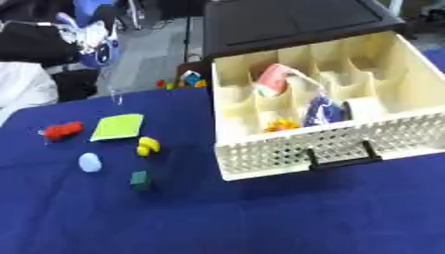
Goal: Pick up objects from table and place into drawer.
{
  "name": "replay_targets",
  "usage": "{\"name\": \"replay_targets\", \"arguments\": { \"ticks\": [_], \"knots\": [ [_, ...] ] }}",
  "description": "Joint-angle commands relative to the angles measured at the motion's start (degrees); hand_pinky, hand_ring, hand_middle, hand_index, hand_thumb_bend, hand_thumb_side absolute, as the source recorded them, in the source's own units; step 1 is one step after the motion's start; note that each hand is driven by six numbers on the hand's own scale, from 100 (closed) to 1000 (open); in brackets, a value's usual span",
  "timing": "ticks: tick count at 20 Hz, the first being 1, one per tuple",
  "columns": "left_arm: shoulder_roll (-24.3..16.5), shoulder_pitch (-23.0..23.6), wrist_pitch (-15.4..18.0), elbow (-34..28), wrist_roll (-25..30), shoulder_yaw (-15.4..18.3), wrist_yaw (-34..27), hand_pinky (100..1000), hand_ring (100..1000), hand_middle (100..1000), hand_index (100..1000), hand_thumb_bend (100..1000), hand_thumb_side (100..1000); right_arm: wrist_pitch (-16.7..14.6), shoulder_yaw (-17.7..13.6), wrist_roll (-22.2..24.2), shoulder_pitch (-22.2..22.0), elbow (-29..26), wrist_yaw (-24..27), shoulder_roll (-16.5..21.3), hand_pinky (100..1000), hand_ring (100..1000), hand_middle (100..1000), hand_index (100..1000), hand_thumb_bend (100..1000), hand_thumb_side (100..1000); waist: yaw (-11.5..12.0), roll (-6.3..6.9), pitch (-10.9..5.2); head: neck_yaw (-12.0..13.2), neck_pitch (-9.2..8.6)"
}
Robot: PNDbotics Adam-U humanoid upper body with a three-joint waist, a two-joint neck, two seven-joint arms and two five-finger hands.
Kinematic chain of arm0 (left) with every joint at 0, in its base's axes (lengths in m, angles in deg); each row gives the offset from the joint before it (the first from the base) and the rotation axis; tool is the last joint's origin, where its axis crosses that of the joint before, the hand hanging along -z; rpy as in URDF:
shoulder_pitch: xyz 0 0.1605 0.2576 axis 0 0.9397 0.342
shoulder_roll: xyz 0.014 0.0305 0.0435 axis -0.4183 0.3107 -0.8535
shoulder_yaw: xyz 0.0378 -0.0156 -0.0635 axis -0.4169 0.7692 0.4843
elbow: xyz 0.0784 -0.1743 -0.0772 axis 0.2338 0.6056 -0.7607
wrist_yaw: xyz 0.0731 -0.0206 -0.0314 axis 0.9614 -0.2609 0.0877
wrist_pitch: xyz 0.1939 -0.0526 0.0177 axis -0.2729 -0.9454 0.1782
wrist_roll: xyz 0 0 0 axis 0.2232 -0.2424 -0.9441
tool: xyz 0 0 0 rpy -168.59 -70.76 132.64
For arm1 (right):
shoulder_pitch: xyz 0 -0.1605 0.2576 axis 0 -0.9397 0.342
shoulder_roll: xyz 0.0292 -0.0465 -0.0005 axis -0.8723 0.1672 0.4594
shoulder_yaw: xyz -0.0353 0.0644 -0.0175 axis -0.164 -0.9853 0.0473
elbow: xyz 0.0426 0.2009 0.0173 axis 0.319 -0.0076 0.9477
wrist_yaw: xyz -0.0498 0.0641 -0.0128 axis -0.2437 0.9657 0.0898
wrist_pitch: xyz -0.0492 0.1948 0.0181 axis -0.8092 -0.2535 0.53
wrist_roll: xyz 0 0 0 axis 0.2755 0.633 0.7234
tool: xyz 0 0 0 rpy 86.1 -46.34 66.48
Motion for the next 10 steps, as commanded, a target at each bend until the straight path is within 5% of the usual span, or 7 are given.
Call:
{"name": "replay_targets", "arguments": {
  "ticks": [1,10],
  "knots": [
    [0.84,-2.68,-0.74,-0.68,-2.45,0.77,-1.66,257,405,362,467,100,607,-1.19,0.28,-1.38,0.63,-0.54,-0.09,1.25,593,630,607,765,100,1000,-0.34,-0.18,-1.1,0.64,0.0],
    [5.4,-7.58,-1.93,-0.56,-7.05,0.86,-5.39,232,383,327,440,100,587,-1.37,0.8,-1.28,1.19,-0.54,0.18,1.11,594,631,606,765,100,1000,-2.91,1.02,-0.9,3.12,-0.7]
  ]
}}
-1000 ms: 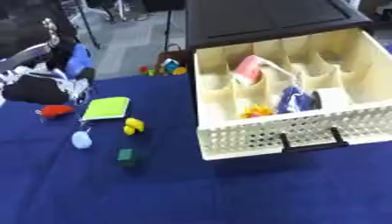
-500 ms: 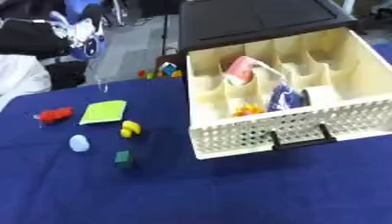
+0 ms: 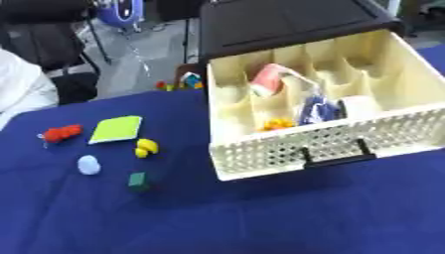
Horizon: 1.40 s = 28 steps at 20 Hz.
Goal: Pick up objects from table and place into drawer.
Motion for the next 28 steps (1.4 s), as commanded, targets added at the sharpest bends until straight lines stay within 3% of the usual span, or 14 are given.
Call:
{"name": "replay_targets", "arguments": {
  "ticks": [1,9,18,21,24,25,28],
  "knots": [
    [2.35,-3.43,-0.75,-0.08,-2.29,0.56,-2.19,228,380,321,438,100,585,-1.44,0.34,-1.27,1.25,-0.54,0.21,0.77,594,631,606,765,100,1000,-0.41,0.18,-0.79,1.6,-0.66],
    [8.29,-6.76,-0.97,7.09,-9.12,-1.76,-9.01,199,361,291,409,100,570,-1.5,0.25,-1.85,2.2,-0.54,0.09,1.1,596,632,606,765,100,1000,-2.74,1.65,-0.01,3.08,-0.81],
    [11.46,-8.83,3.27,18.01,-16.45,-2.31,-15.93,196,380,301,415,142,563,-1.75,0.32,-2.52,3.66,-0.54,-0.1,1.06,595,631,606,762,100,1000,-5.67,2.69,0.85,4.6,-1.54],
    [12.17,-8.86,5.63,21.62,-18.9,-3.08,-16.81,207,401,334,443,214,566,-1.7,0.24,-2.77,3.9,-0.54,-0.07,0.95,596,631,606,763,100,1000,-6.13,2.73,1.19,4.81,-1.84],
    [12.52,-8.56,8.14,24.66,-20.88,-4.3,-17.31,272,479,411,507,390,584,-1.59,0.13,-2.98,4.01,-0.54,-0.1,0.85,596,632,605,763,100,1000,-6.39,2.73,1.53,4.83,-2.07],
    [12.54,-8.43,8.99,25.57,-20.95,-4.63,-17.27,277,485,417,508,398,587,-1.54,0.07,-3.06,4.02,-0.54,-0.12,0.82,597,632,605,763,100,1000,-6.46,2.73,1.62,4.78,-2.1],
    [12.55,-7.98,11.27,28.29,-19.71,-5.23,-16.04,335,573,510,635,518,604,-1.47,-0.03,-3.24,4.11,-0.54,-0.17,0.72,597,632,604,763,100,1000,-6.63,2.73,1.88,4.73,-2.27]
  ]
}}
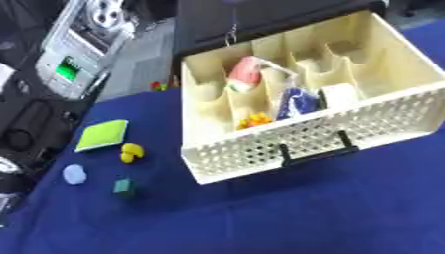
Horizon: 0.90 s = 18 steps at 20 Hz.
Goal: Pick up objects from table and place into drawer.
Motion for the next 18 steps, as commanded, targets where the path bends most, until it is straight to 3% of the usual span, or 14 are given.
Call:
{"name": "replay_targets", "arguments": {
  "ticks": [1,2,6,12,18],
  "knots": [
    [-0.72,-0.51,2.37,2.35,1.08,-0.09,1.35,375,608,542,687,558,610,-2.18,-0.2,-2.56,1.1,-0.55,-0.18,0.58,597,632,604,763,100,1000,-0.09,-0.66,-0.71,0.2,-0.77],
    [-0.65,-0.35,2.99,3.16,1.77,-0.13,2.05,450,666,597,747,620,623,-2.16,-0.24,-2.62,1.1,-0.55,-0.2,0.57,596,632,603,763,100,1000,-0.12,-0.66,-0.65,0.19,-0.77],
    [-0.83,0.63,5.48,5.66,4.78,-0.63,4.66,565,756,703,855,750,662,-1.98,-0.5,-2.99,0.93,-0.55,-0.29,0.61,597,632,602,762,100,1000,0.09,-0.66,-0.52,-0.26,-0.45],
    [-1.08,1.58,6.9,5.67,8.04,1.15,4.59,563,757,696,847,756,671,-1.73,-0.65,-3.42,0.72,-0.55,-0.43,0.77,597,633,603,762,100,1000,0.54,-0.66,-0.66,-0.73,-0.13],
    [-2.7,3.11,6.94,1.45,4.13,3.79,1.37,523,729,657,792,692,653,-1.51,-0.83,-3.74,0.37,-0.55,-0.75,1.38,596,632,603,761,100,1000,1.45,-0.66,-1.03,-1.31,0.44]
  ]
}}
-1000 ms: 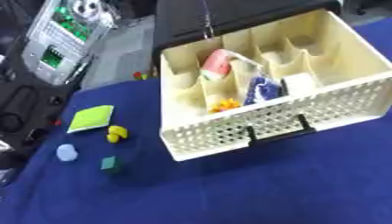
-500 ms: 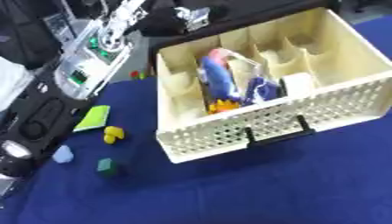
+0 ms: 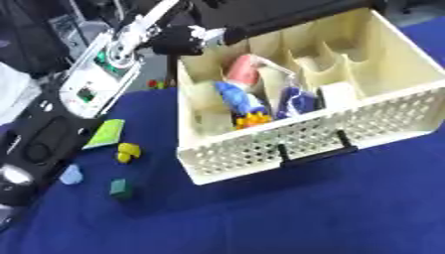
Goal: Pick up objects from table and place into drawer.
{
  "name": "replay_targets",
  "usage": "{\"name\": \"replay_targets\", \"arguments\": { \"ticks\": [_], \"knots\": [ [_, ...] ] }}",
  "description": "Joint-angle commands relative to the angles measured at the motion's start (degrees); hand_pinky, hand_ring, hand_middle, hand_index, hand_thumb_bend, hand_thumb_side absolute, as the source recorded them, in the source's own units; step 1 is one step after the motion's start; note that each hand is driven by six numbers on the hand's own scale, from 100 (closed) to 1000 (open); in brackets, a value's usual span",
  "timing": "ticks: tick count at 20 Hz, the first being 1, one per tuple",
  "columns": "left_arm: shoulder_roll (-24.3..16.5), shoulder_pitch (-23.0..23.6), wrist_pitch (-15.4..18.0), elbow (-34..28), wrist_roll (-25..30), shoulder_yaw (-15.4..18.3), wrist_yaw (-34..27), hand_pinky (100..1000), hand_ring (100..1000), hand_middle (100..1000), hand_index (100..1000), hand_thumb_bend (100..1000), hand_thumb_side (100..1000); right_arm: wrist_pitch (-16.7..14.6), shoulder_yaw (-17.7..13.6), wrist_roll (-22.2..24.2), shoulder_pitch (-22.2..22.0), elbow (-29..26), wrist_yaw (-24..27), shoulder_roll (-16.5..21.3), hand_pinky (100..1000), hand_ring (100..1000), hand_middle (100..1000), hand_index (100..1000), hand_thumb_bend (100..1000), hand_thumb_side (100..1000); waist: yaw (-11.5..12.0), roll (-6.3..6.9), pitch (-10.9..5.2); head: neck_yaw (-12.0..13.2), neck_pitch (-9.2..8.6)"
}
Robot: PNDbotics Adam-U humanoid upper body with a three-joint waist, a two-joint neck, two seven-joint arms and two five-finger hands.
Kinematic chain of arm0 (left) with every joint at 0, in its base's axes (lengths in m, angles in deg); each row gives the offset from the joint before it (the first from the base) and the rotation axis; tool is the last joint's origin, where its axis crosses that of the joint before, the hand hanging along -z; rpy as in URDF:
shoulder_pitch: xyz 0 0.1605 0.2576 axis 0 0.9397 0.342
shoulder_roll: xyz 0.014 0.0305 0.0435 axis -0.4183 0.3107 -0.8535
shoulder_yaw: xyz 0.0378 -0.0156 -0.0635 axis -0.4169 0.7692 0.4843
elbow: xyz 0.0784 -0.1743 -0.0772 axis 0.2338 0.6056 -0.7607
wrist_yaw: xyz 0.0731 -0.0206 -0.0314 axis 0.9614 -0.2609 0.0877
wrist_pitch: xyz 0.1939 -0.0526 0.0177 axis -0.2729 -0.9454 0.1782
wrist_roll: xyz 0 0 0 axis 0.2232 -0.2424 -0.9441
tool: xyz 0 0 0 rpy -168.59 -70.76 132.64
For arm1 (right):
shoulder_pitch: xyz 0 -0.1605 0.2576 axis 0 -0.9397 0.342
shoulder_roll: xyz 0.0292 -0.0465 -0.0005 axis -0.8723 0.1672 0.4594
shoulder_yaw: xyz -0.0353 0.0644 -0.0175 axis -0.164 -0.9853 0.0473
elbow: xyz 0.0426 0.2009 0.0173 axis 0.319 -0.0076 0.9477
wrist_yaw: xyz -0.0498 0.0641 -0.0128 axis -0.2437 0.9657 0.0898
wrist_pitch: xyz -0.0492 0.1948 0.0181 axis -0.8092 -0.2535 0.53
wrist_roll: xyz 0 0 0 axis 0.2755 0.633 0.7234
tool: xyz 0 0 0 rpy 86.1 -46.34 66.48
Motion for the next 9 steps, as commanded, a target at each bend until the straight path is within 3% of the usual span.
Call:
{"name": "replay_targets", "arguments": {
  "ticks": [1,4,5,6,7,9],
  "knots": [
    [-3.3,0.32,0.7,-4.13,-2.5,2.36,-2.28,522,727,654,789,637,645,-2.32,-0.52,-2.9,0.34,-0.55,-0.7,1.5,596,632,603,761,100,1000,0.66,-0.7,-1.47,-0.65,0.55],
    [-5.24,3.0,2.75,-8.07,-4.95,4.54,-4.7,515,721,644,778,462,606,-2.01,-0.95,-3.25,-0.09,-0.55,-1.02,1.73,596,631,604,761,100,1000,1.86,-1.27,-1.87,-1.51,1.0],
    [-5.88,4.08,3.46,-9.4,-5.77,5.25,-5.52,510,715,635,764,304,576,-1.88,-1.13,-3.31,-0.22,-0.55,-1.11,1.74,596,631,604,761,100,1000,2.29,-1.59,-2.0,-1.84,1.1],
    [-6.45,5.29,4.24,-10.75,-6.6,5.93,-6.35,510,715,634,763,286,573,-1.77,-1.31,-3.33,-0.37,-0.55,-1.18,1.71,596,631,604,761,100,1000,2.74,-1.92,-2.15,-2.13,1.28],
    [-6.98,6.51,5.03,-12.12,-7.44,6.5,-7.19,508,713,631,757,193,555,-1.69,-1.43,-3.35,-0.45,-0.55,-1.22,1.66,595,630,605,760,100,1000,3.11,-2.21,-2.26,-2.33,1.39],
    [-8.32,8.99,6.56,-14.78,-9.08,7.91,-8.83,503,710,626,752,100,536,-1.57,-1.67,-3.36,-0.59,-0.55,-1.29,1.53,595,630,605,760,100,1000,3.91,-2.96,-2.4,-2.82,1.39]
  ]
}}
